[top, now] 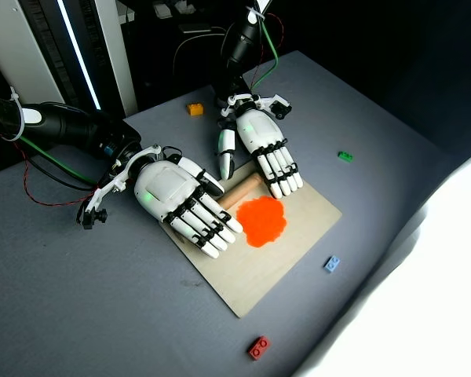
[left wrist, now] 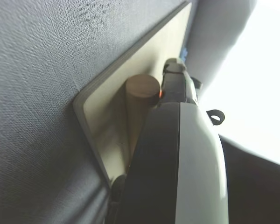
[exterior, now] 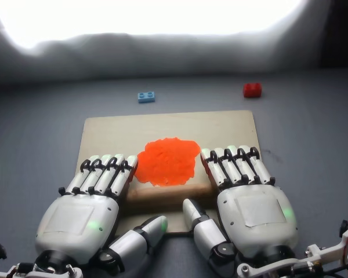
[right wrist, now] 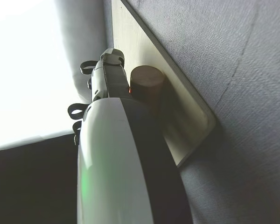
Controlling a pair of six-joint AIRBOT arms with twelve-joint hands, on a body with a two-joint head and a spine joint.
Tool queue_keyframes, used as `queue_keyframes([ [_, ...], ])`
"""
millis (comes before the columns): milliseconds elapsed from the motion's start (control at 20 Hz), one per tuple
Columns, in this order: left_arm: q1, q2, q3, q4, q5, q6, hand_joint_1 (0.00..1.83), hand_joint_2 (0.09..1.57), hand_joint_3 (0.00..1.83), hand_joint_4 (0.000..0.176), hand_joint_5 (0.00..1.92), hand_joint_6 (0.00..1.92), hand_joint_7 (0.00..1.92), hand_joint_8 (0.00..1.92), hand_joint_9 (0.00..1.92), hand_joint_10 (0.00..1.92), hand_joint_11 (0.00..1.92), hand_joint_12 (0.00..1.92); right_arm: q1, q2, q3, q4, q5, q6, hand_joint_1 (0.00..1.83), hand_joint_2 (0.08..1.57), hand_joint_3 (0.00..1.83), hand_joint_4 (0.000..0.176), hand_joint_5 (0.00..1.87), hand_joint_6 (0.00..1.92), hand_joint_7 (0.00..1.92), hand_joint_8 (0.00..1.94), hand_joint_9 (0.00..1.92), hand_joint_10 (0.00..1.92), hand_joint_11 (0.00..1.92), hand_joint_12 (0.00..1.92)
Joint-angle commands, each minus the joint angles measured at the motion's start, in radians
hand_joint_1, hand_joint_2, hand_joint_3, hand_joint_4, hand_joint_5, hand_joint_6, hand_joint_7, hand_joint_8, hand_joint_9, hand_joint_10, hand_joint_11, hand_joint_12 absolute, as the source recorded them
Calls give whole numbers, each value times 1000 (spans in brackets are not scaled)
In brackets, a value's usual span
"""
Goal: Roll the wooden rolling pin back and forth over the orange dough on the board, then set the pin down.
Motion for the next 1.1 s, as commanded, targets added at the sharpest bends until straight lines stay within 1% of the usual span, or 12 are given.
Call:
queue_keyframes([
  [0, -5, -3, 7, 53, -95, -5, 0, 1267, 11, 0, 0, 0, 0, 0, 0, 0, 0, 0, -2, 1, 5, -79, 76, 2, 0, 1390, 8, 0, 183, 4, 170, 0, 135, 2, 0, 283],
  [350, -28, -14, 38, 52, -75, -7, 0, 1257, 5, 0, 0, 0, 0, 0, 0, 0, 0, 0, -2, 1, 8, -78, 72, 2, 0, 1401, 8, 0, 181, 1, 177, 2, 145, 4, 0, 308],
  [600, -44, -21, 58, 31, -73, -4, 0, 1258, 5, 0, 0, 0, 0, 0, 0, 0, 0, 0, -2, 1, 8, -77, 69, 7, 0, 1400, 5, 0, 188, 3, 183, 2, 158, 7, 0, 350],
  [850, -57, -28, 77, 18, -68, 1, 0, 1254, 3, 0, 0, 0, 0, 0, 0, 0, 0, 0, -2, 1, 10, -73, 68, 10, 0, 1394, 1, 0, 172, 3, 172, 1, 141, 1, 0, 309],
  [1050, -62, -31, 77, 14, -64, 3, 0, 1254, 2, 0, 0, 0, 0, 0, 0, 0, 0, 0, 1, 1, 18, -71, 64, 14, 0, 1394, 1, 0, 172, 2, 172, 1, 141, 1, 0, 307],
])
